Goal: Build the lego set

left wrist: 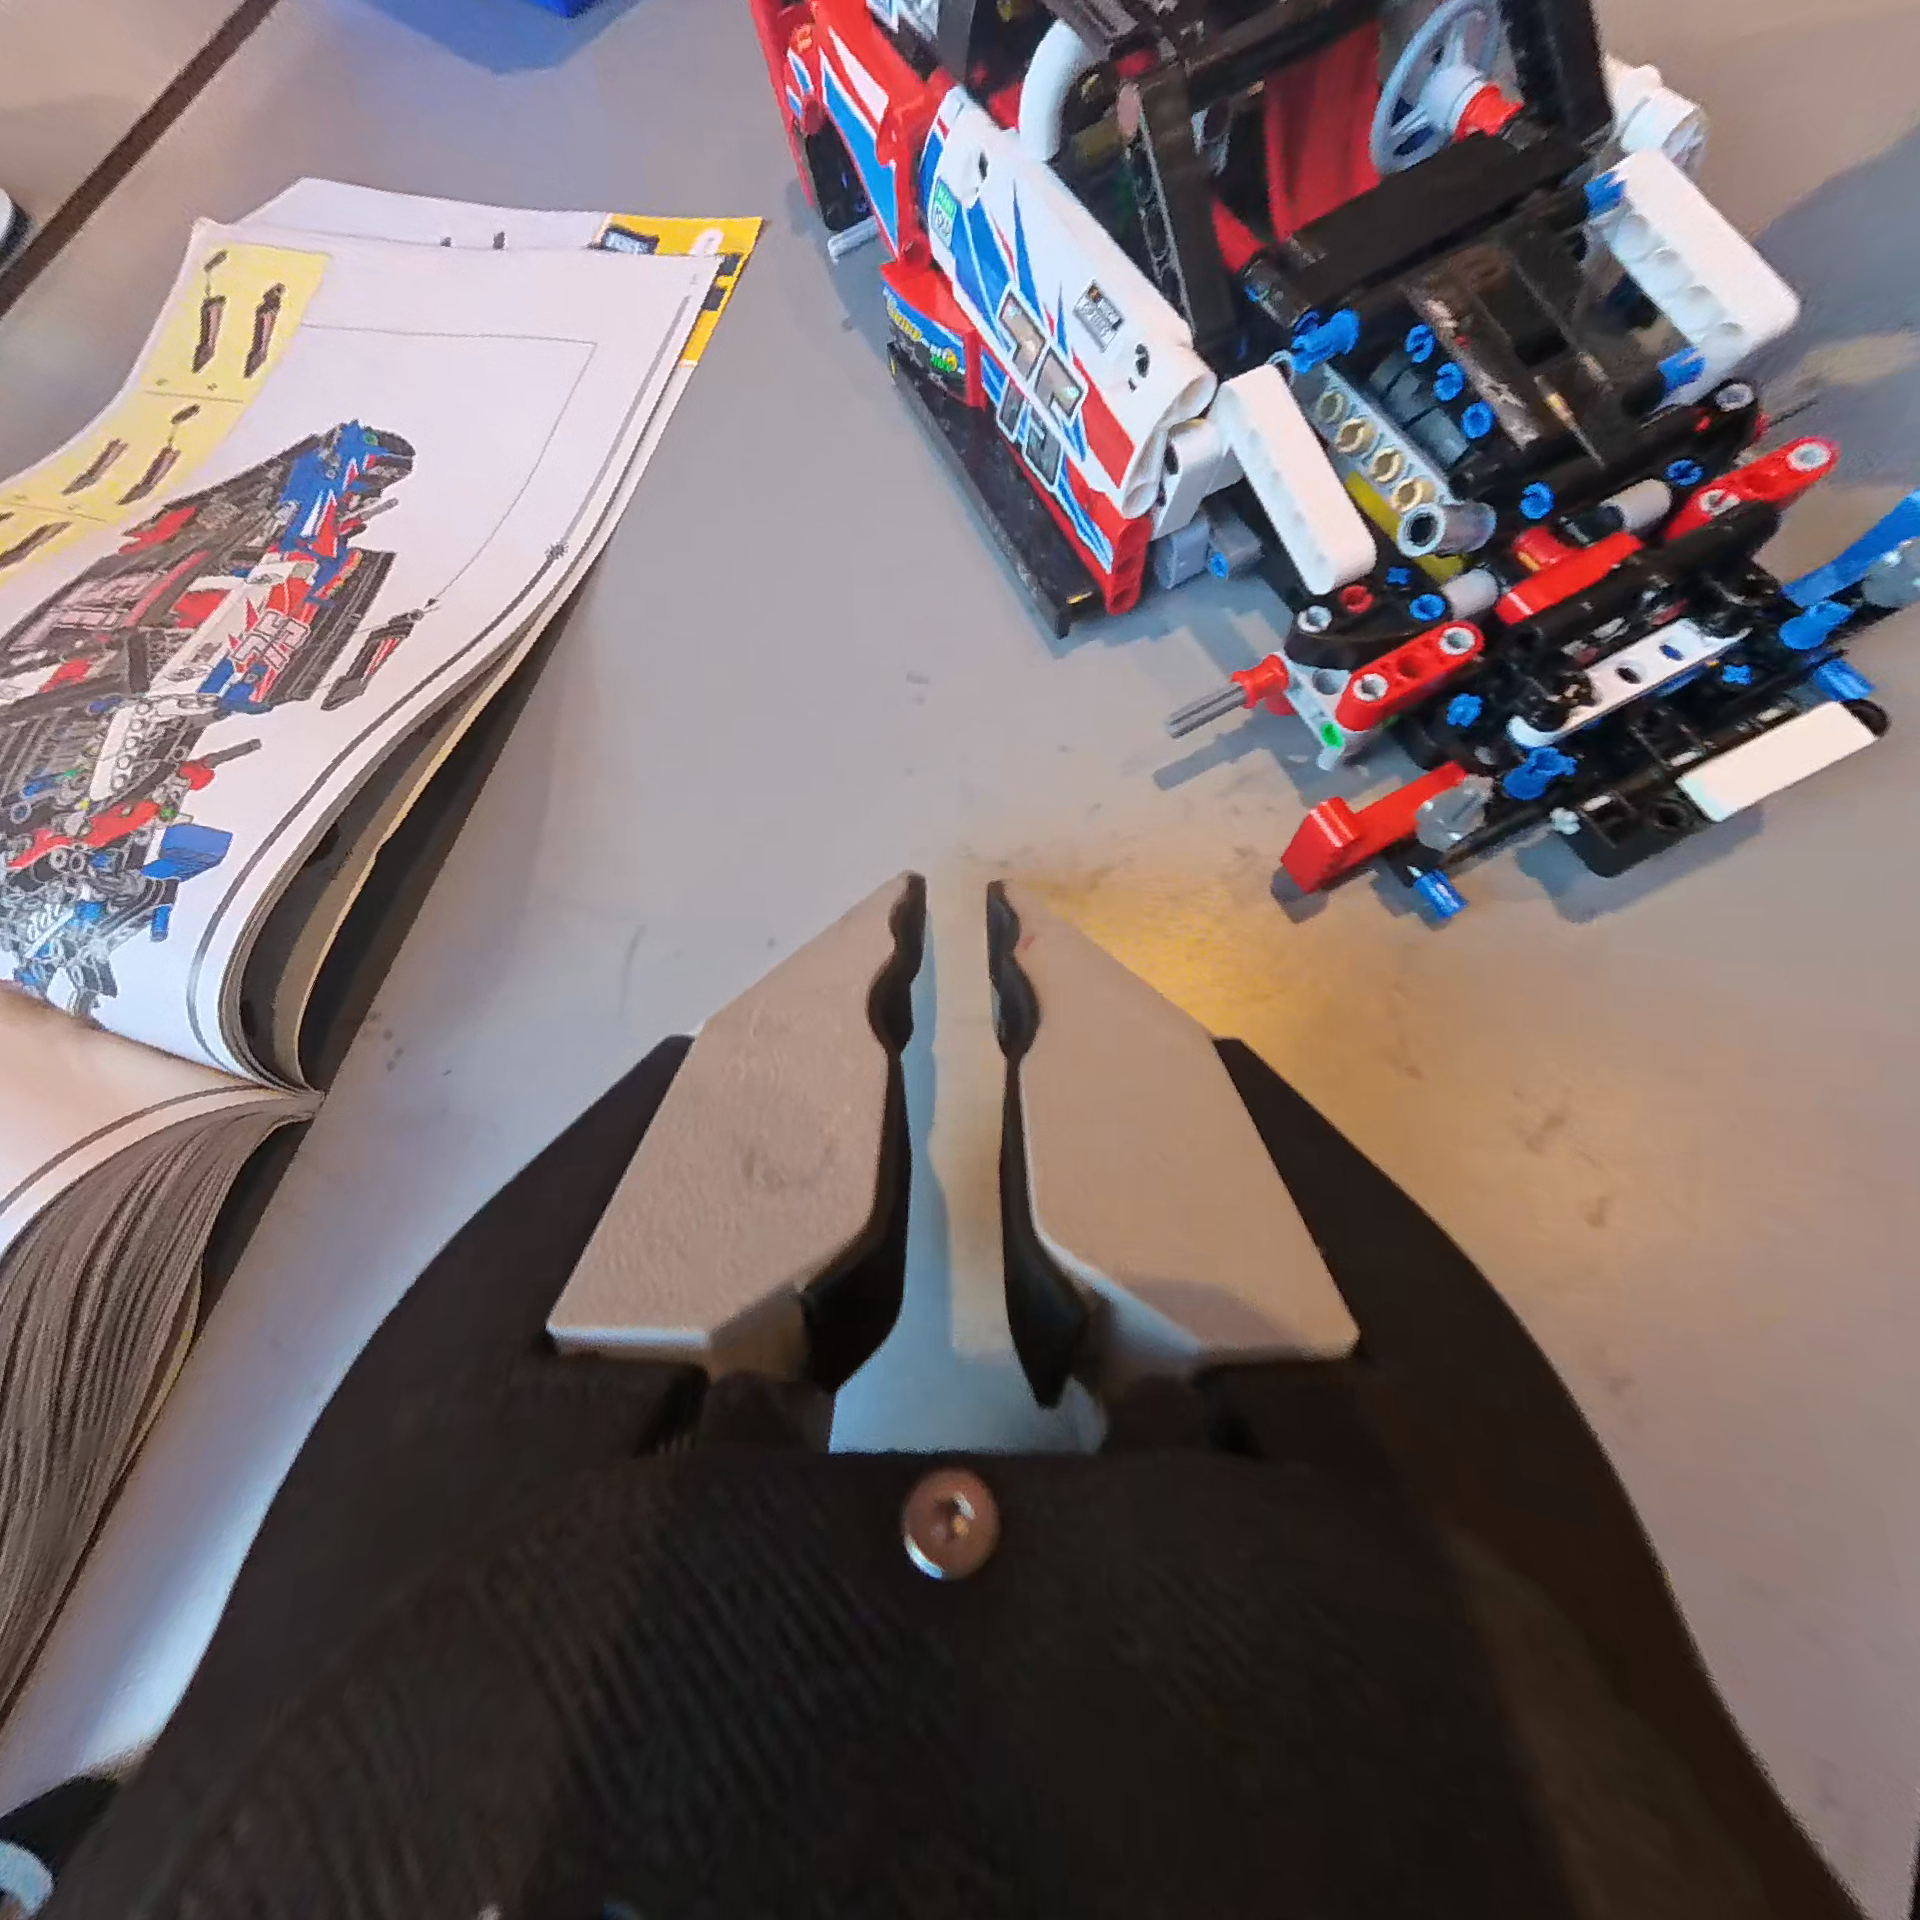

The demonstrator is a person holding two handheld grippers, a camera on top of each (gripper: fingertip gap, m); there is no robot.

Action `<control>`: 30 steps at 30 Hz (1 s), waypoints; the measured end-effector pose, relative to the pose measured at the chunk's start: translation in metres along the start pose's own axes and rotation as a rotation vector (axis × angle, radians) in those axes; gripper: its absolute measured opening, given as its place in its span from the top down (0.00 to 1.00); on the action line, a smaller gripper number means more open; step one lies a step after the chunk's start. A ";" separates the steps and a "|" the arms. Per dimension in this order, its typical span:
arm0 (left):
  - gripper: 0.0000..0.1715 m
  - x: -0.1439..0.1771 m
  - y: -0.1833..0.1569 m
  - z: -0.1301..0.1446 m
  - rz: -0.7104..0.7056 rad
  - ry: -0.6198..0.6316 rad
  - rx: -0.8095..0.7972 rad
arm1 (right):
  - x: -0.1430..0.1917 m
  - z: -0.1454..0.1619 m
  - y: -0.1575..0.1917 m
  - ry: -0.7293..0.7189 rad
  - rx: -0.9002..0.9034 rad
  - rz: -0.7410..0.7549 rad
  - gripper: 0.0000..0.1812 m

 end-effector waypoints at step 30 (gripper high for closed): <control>0.77 0.000 -0.047 -0.002 0.553 0.037 -0.187 | -0.050 0.026 0.053 0.304 0.046 -0.135 1.00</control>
Point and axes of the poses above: each gripper's, where its closed fingertips meet, x back along the fingers, z out of its underside, y = z × x across the jaws, the point moved 7 cm from there along x, back along the fingers, and after that the axes turned 2 degrees about x, right-handed, at the moved point
